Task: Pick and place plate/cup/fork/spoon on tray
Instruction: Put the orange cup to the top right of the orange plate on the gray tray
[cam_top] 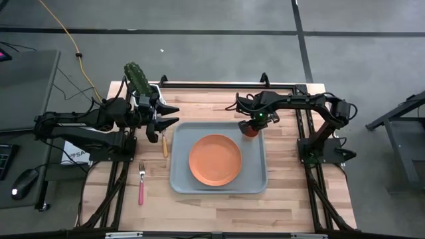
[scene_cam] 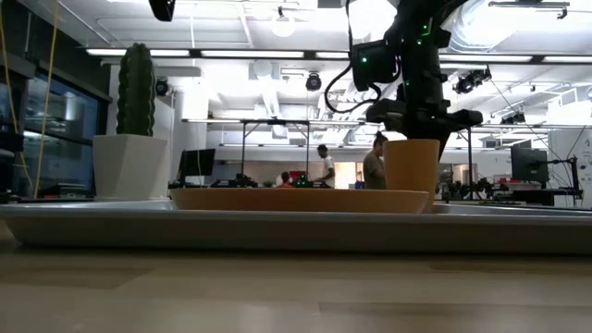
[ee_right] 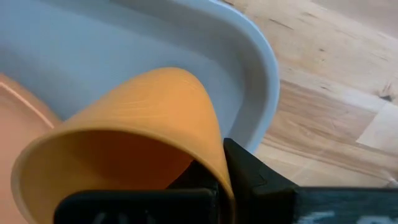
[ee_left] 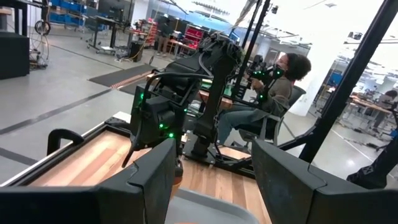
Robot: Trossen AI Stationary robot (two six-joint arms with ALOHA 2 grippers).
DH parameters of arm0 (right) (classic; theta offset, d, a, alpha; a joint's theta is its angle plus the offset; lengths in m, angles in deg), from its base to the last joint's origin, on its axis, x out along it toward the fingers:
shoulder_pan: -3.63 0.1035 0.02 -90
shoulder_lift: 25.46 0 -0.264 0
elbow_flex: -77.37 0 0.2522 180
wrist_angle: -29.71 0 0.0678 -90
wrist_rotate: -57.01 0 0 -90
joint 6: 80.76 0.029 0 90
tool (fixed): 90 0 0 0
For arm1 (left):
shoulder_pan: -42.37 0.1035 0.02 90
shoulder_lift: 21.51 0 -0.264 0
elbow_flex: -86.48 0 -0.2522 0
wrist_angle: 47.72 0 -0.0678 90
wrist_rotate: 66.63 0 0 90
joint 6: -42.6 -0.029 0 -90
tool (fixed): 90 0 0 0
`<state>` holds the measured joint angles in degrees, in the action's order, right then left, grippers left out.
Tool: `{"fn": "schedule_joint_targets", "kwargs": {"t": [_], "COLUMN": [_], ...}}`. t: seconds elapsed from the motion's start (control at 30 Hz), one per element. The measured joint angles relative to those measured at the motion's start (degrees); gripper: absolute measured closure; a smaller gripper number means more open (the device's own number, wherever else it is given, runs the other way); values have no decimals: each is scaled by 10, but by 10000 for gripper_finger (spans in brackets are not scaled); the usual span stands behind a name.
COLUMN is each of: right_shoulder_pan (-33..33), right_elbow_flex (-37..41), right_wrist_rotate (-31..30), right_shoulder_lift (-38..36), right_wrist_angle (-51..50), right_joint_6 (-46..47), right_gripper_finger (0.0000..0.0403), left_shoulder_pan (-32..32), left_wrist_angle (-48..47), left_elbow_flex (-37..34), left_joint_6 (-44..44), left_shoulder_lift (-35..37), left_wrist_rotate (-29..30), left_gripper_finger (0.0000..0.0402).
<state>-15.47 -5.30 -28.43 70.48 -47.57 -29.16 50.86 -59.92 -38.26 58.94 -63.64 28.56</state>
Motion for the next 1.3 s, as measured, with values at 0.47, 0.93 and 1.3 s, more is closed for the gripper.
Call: {"fn": "schedule_joint_targets", "kwargs": {"t": [0.47,0.93,1.3], "right_shoulder_pan": [0,0,-1], "right_elbow_flex": [0,0,0], "right_wrist_rotate": [-3,-13,-14], "right_shoulder_lift": [0,0,0], "right_wrist_angle": [0,-1,-6], "right_joint_6": [10,11,-43], "right_gripper_finger": [377,306,257], "left_shoulder_pan": [0,0,0], "left_wrist_angle": [0,0,0], "left_elbow_flex": [0,0,0], "left_joint_6": [0,1,2], "left_shoulder_lift": [0,0,0], "left_wrist_rotate": [0,0,-1], "left_gripper_finger": [202,202,202]}}
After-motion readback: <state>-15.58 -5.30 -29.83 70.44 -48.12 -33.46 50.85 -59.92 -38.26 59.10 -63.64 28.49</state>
